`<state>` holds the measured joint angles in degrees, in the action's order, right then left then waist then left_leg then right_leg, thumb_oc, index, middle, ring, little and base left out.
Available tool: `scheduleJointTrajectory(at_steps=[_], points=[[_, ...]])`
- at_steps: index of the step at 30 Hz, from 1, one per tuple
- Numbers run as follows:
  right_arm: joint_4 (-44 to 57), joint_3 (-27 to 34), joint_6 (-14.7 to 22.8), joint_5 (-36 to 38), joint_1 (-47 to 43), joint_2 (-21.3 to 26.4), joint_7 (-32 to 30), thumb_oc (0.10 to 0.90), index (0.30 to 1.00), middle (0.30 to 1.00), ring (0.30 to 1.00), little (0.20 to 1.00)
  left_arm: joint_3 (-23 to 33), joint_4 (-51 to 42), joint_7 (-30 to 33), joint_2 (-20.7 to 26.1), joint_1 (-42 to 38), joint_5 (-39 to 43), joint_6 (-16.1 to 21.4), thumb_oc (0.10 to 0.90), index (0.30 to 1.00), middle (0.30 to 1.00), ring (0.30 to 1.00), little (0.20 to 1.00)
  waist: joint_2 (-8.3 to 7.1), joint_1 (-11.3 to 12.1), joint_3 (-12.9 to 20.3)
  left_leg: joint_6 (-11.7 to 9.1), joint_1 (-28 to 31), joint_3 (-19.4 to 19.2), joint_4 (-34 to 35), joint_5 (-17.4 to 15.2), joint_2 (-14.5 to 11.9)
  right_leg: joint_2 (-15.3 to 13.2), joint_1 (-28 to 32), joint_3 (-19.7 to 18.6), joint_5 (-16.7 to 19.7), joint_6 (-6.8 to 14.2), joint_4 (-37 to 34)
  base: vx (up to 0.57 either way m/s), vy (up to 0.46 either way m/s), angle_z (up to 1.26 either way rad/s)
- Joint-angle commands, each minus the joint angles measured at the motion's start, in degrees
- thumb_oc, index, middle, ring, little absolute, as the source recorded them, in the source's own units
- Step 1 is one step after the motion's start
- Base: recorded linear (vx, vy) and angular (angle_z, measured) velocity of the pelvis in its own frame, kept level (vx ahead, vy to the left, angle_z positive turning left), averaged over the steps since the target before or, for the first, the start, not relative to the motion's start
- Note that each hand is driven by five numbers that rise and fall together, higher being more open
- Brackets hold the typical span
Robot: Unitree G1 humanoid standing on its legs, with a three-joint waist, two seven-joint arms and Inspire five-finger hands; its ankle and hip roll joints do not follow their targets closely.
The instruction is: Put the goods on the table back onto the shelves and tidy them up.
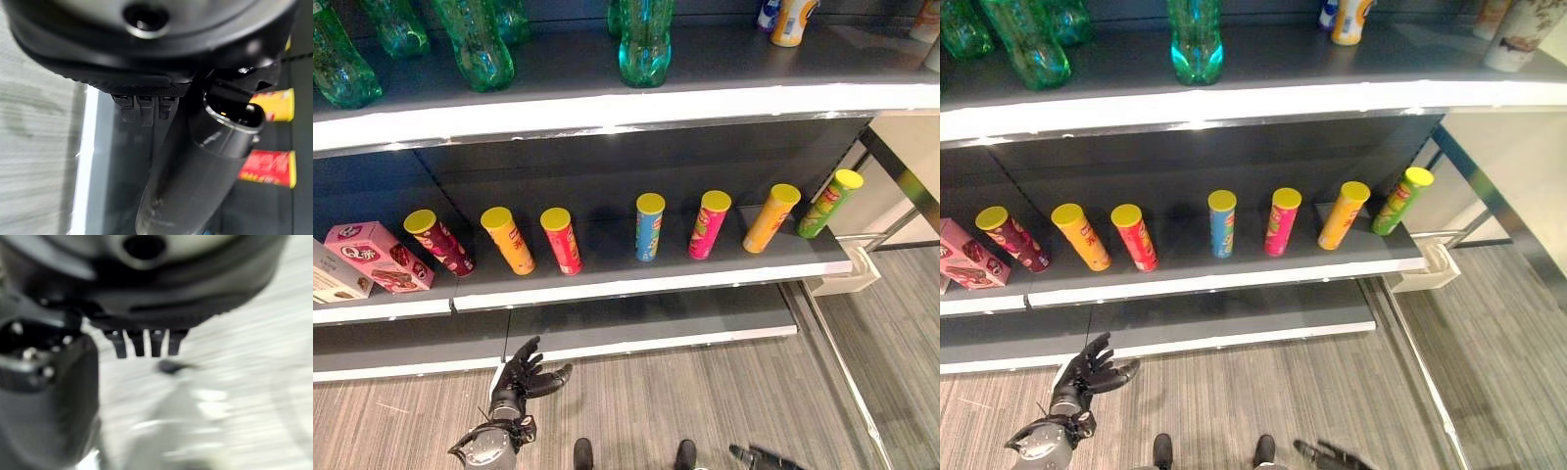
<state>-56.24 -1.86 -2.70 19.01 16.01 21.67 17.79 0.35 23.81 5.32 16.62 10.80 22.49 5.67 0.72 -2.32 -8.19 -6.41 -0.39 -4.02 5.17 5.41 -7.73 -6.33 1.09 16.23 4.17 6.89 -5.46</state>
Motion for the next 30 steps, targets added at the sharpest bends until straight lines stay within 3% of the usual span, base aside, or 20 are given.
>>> scheduleJointTrajectory(at_steps=[1, 7, 19, 30], points=[[11.1, -3.5, 1.3, -6.9, -0.3, 5.0, -4.0, 0.8, 0.9, 0.9, 0.9, 0.9, 4.6, -3.1, 4.4, 5.0, -5.0, -0.4, 4.7, 0.8, 0.9, 0.9, 0.9, 0.9, -3.35, 0.7, -2.2, -3.9, -1.3, -0.3, -0.2, -3.5, -3.2, -7.1, 1.3, 0.0, -2.7, 6.0, 0.5, 0.07, -0.049, -0.18], [-2.1, -0.4, 2.0, -10.6, -2.3, -1.0, -11.2, 0.8, 0.9, 0.9, 0.9, 0.9, 9.1, -2.9, 9.9, 7.6, -9.8, -1.0, 6.1, 0.8, 0.9, 0.9, 0.9, 0.9, -4.06, -0.6, -2.5, -3.7, -0.6, -1.1, -0.2, -4.2, -3.4, -6.6, 1.1, -1.6, -3.0, 5.8, 0.5, 0.06, -0.028, -0.11], [4.7, -3.0, 3.4, -8.4, -3.3, -2.1, -13.2, 0.8, 0.9, 0.9, 0.9, 0.9, 9.0, -0.9, 15.2, 13.0, -18.2, -3.7, 7.2, 0.8, 0.9, 0.9, 0.9, 0.9, -6.74, -1.9, -5.1, -3.5, -3.5, -1.9, -0.2, -3.7, -3.6, -5.9, -3.5, -4.2, -2.0, 6.1, 0.5, 0.0, -0.012, -0.08], [8.3, -6.7, 5.1, -6.1, -5.7, -1.5, -15.1, 0.8, 0.9, 0.9, 0.9, 0.9, 4.1, 2.8, 17.9, 19.9, -30.5, -3.8, 8.2, 0.8, 0.9, 0.9, 0.9, 0.9, -8.59, -2.8, -8.9, -3.6, -8.4, -1.7, -0.2, -2.2, -4.0, -5.6, -8.9, -5.7, -0.6, 6.4, 0.8, 0.0, -0.007, 0.0]])
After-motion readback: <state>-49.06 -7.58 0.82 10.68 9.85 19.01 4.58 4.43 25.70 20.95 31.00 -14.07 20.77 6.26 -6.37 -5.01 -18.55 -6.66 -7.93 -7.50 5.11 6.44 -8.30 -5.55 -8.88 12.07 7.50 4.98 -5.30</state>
